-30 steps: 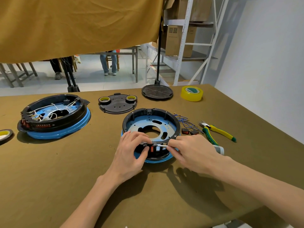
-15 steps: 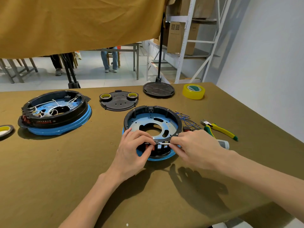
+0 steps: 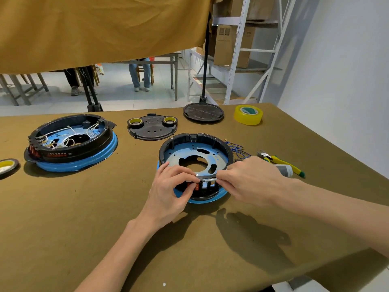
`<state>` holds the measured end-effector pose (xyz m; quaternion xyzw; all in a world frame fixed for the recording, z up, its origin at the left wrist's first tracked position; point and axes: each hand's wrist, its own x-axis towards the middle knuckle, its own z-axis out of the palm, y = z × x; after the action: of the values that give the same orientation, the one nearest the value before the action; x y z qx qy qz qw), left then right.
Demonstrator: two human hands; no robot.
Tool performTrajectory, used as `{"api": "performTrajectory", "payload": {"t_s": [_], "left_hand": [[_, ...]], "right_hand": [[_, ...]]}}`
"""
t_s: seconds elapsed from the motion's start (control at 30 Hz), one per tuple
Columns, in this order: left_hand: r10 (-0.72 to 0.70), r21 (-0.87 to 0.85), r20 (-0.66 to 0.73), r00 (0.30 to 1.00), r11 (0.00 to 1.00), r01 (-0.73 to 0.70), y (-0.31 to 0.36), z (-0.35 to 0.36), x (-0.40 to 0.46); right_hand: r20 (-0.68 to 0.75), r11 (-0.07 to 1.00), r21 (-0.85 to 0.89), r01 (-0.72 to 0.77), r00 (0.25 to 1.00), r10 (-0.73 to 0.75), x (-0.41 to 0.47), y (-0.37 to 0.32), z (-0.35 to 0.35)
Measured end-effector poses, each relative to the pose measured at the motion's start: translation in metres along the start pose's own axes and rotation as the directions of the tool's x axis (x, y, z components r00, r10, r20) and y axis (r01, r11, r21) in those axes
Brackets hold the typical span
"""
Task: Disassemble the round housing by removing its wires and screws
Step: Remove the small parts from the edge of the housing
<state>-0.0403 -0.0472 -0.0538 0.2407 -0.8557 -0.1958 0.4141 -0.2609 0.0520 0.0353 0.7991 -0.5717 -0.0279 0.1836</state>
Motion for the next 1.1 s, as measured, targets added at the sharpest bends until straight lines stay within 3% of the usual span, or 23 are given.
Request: {"api": "performTrajectory", "payload": {"t_s": [0.47,0.9,1.1], "left_hand": [[0.033,0.046,-0.009,0.999,0.998,-0.032,0.001,-0.001,0.000],[0.031,0.086,0.029,0.999,0.996,-0.033,-0.001,0.002,-0.002],[0.025,0.118,0.030,0.999,0.993,-0.029,0.001,0.005,-0.002]], "right_hand": [[-0.001,0.999,-0.020,-0.035,0.999,0.035,-0.004,-0.004,0.004],[-0.026,0.938,0.337,-0.087,0.994,0.101,-0.014,-0.012,0.039],[-0.052,0.942,0.319,-0.104,0.991,0.127,-0.023,-0.021,0.062]]}}
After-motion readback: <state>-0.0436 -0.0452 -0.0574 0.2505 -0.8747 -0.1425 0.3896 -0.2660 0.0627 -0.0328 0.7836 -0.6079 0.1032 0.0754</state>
